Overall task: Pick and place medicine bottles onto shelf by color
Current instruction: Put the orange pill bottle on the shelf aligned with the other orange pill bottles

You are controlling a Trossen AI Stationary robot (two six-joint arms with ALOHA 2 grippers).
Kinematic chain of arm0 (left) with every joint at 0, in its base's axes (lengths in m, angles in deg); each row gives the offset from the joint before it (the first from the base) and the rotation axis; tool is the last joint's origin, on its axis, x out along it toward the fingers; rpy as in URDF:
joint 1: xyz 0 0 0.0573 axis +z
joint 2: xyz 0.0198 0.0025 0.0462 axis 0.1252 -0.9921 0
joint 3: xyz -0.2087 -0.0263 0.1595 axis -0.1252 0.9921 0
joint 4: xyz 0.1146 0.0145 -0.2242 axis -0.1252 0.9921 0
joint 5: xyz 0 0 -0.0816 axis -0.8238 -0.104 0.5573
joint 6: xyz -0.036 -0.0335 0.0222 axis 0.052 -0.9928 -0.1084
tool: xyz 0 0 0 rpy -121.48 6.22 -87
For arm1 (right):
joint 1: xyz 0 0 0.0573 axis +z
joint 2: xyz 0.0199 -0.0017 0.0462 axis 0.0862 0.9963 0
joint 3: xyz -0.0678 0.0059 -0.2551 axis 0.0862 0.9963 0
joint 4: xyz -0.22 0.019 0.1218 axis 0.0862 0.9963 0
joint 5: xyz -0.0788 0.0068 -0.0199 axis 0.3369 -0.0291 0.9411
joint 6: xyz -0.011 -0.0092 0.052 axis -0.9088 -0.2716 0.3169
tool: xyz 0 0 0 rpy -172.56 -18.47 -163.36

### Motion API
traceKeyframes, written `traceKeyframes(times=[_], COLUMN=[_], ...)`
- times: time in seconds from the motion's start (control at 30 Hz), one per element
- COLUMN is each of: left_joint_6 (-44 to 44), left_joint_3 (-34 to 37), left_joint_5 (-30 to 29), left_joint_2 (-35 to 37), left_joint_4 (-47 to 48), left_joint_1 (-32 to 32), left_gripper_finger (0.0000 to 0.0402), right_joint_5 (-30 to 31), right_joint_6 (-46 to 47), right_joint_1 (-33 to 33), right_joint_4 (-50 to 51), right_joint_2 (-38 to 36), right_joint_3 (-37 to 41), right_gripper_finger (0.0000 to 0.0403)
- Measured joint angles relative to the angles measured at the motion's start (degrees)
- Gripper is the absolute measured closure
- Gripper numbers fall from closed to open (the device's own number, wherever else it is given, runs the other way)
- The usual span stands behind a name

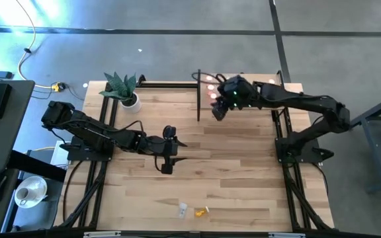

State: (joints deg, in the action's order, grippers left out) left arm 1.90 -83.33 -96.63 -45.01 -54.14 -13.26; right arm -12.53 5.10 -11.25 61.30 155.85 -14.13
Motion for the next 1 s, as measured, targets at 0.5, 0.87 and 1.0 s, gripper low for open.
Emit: traceKeyframes(times=[0.5, 0.87, 1.0], left_joint_6=[-8.0, -10.4, -10.4], left_joint_3=[0.0, 0.0, 0.0], left_joint_5=[0.4, 3.2, 3.1], left_joint_2=[0.0, 0.0, 0.0], left_joint_4=[4.4, 5.7, 5.7], left_joint_1=[-0.3, -6.3, -7.3], left_gripper_finger=[0.0172, 0.0172, 0.0172], right_joint_5=[4.8, 5.5, 5.5], right_joint_6=[1.3, 1.0, -0.1], right_joint_1=[24.4, 36.1, 39.6], right_joint_4=[6.8, 6.6, 4.5], right_joint_2=[-1.8, 4.2, 8.8], right_joint_3=[0.5, 0.4, 0.4], right_gripper_finger=[0.0245, 0.0245, 0.0245])
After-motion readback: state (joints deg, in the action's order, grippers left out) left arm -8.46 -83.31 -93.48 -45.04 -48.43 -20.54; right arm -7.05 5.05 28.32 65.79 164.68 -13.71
